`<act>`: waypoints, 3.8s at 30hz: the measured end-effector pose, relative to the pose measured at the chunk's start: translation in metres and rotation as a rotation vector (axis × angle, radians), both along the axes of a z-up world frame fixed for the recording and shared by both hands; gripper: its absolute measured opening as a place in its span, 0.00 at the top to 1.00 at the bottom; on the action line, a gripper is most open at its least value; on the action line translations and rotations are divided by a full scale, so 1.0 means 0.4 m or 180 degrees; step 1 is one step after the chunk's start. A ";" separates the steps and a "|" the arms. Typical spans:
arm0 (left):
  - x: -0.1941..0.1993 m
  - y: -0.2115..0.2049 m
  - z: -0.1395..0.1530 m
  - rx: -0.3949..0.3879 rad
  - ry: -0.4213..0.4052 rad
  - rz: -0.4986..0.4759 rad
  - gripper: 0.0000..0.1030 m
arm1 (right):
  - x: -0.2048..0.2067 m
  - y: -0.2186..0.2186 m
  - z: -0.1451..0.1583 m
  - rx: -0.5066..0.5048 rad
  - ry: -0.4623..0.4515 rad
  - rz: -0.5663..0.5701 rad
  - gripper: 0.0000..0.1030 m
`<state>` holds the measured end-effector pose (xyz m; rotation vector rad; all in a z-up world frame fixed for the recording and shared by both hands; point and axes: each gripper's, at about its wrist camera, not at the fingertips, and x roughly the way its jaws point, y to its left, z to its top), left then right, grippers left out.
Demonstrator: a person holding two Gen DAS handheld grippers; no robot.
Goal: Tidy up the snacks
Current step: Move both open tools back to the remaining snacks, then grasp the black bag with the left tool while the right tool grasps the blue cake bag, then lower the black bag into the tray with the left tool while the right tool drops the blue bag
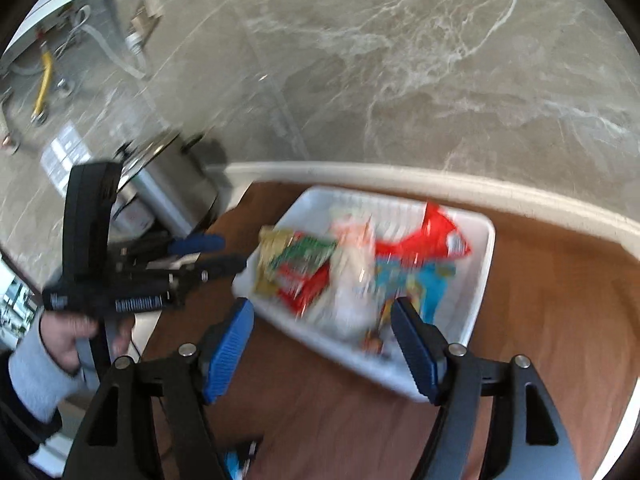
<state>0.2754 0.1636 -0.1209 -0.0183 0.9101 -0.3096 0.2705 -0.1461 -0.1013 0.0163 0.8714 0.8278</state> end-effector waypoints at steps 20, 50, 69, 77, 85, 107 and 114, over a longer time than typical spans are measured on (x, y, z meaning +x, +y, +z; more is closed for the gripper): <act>-0.475 0.013 -0.073 -0.0108 0.0581 0.0138 0.47 | -0.346 0.060 -0.166 -0.0782 0.0107 0.1153 0.27; -0.457 -0.127 -0.146 0.0023 0.0854 -0.0285 0.43 | -0.264 -0.066 -0.240 -0.0776 0.0455 0.0360 0.65; -0.360 -0.195 -0.259 0.0214 0.1061 -0.0578 0.31 | -0.260 -0.022 -0.260 -0.0848 0.0579 0.0295 0.09; -0.388 -0.250 -0.273 0.0529 0.0908 -0.0727 0.18 | -0.241 -0.012 -0.260 -0.0845 0.0741 0.0253 0.04; -0.382 -0.271 -0.280 0.0556 0.0859 -0.0677 0.18 | -0.252 -0.008 -0.260 -0.1100 0.0522 0.0088 0.21; -0.364 -0.155 -0.209 0.0294 0.0646 -0.0474 0.75 | -0.166 -0.142 -0.244 -0.0076 0.1179 -0.0304 0.66; -0.291 -0.093 -0.139 0.0095 0.0530 -0.0319 0.75 | -0.091 -0.135 -0.182 0.0319 0.1238 -0.0406 0.66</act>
